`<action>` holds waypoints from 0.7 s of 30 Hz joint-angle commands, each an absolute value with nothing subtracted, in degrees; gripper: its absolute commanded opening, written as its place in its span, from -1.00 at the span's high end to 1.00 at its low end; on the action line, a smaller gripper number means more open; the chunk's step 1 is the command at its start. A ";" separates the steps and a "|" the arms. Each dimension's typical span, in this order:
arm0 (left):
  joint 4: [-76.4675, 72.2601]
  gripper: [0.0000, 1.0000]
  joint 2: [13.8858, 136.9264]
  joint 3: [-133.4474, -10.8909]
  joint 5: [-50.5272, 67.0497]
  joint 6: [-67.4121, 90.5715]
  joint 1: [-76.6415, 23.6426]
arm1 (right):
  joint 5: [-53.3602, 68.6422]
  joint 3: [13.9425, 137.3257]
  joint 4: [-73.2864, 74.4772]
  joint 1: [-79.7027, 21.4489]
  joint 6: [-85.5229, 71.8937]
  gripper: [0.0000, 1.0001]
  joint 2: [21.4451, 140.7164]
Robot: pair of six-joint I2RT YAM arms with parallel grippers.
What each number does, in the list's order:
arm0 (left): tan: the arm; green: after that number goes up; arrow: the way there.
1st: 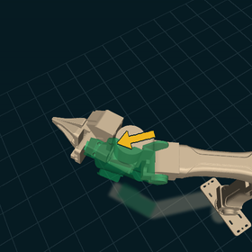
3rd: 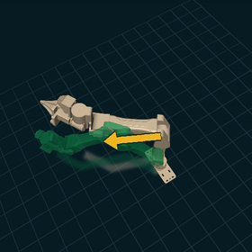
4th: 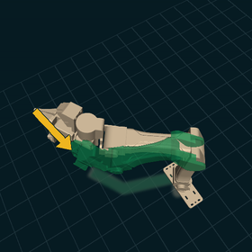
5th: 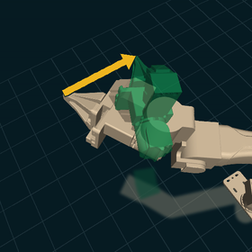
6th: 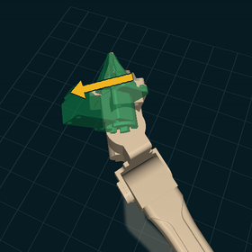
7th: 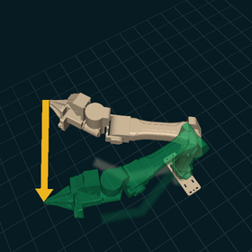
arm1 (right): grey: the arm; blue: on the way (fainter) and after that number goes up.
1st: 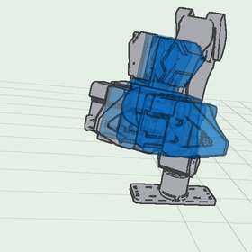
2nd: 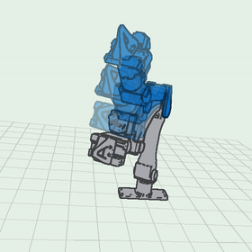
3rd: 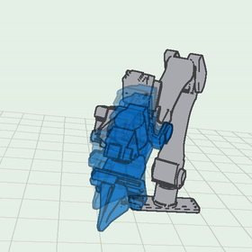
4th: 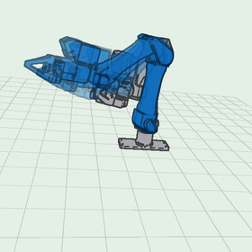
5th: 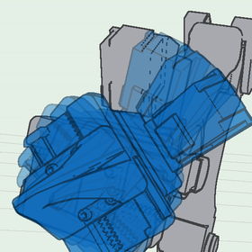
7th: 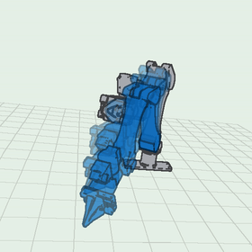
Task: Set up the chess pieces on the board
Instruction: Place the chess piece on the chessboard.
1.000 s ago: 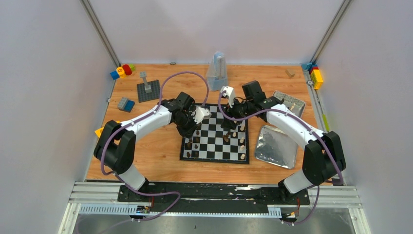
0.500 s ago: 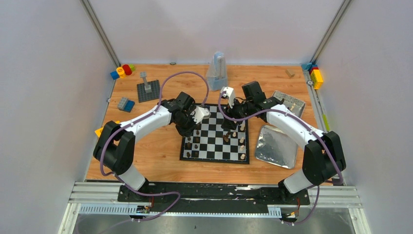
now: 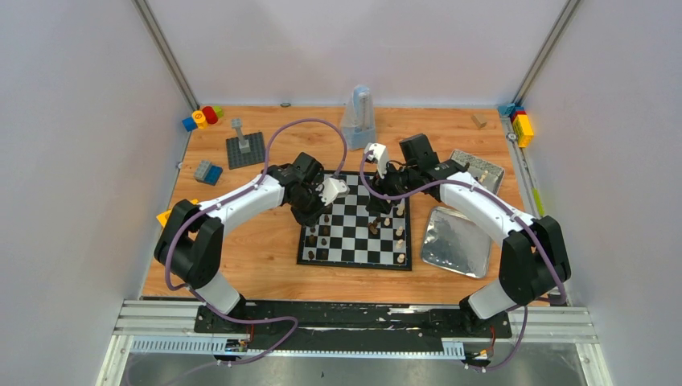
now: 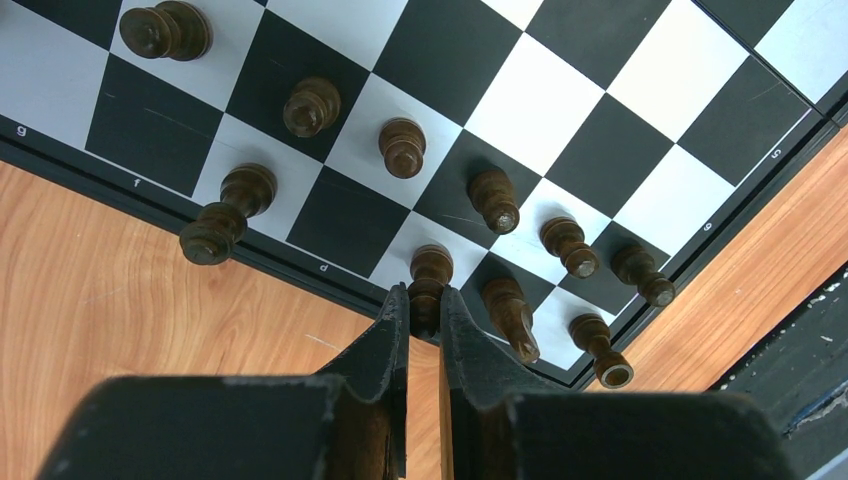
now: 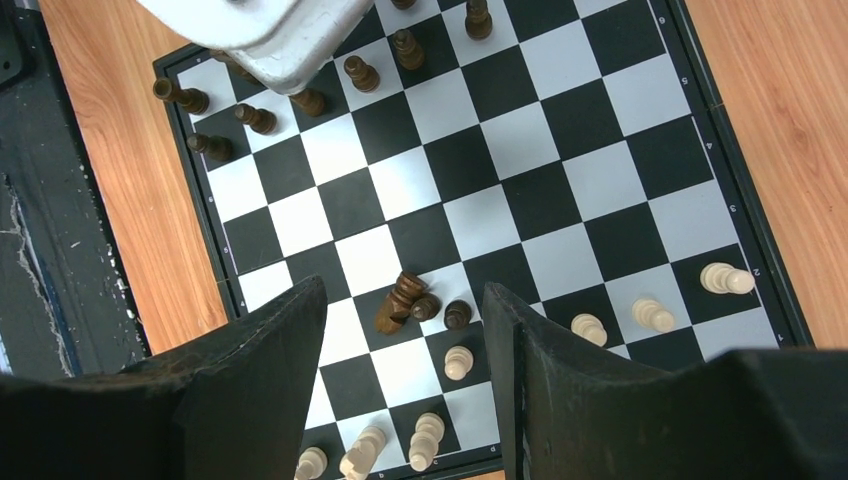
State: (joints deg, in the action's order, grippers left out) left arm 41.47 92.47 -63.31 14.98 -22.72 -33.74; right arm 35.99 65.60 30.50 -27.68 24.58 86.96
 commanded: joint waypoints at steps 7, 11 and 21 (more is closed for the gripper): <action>42.38 0.51 90.74 -63.96 14.02 -23.39 -34.45 | 32.49 66.99 30.84 -27.51 25.32 -0.20 89.11; 42.05 0.34 90.14 -63.92 13.39 -23.18 -34.51 | 29.03 67.56 32.38 -27.81 25.35 -0.16 90.76; 41.73 -0.01 87.15 -64.57 13.86 -22.58 -34.52 | 19.72 69.23 35.99 -30.42 27.18 0.15 95.39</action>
State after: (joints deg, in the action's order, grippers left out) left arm 42.02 90.19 -63.31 13.13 -22.65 -34.11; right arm 23.64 66.37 34.52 -29.30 25.34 94.35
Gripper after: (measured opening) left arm 0.476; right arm 0.446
